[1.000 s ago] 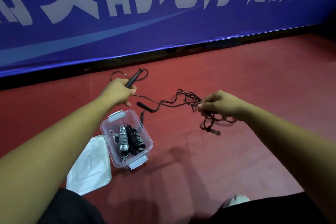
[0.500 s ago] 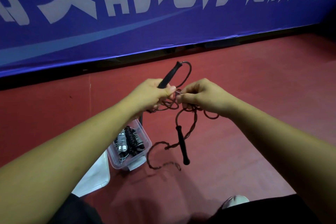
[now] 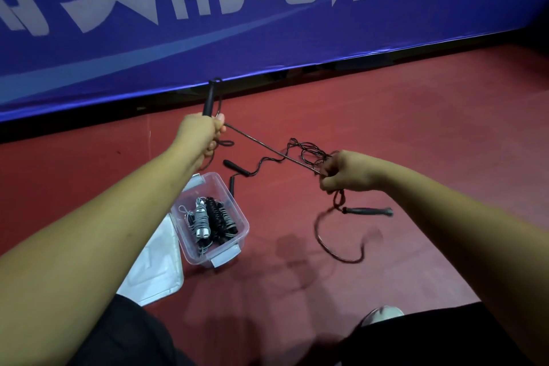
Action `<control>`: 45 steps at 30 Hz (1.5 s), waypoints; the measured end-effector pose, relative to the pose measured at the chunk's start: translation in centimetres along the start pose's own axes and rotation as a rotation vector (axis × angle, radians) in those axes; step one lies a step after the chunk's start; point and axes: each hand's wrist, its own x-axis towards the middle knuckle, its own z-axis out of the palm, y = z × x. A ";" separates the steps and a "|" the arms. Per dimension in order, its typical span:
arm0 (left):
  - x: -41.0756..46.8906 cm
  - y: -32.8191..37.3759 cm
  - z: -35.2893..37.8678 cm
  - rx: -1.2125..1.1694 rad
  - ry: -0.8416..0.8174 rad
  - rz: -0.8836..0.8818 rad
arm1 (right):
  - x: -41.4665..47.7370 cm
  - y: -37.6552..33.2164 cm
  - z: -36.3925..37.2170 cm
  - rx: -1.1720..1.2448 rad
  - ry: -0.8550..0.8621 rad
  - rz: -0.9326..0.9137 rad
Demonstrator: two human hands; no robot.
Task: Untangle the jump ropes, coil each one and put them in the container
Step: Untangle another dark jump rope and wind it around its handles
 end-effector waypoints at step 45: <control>-6.1 1.7 4.8 0.435 -0.345 0.813 | -3.9 -4.8 -3.4 0.826 0.239 -0.294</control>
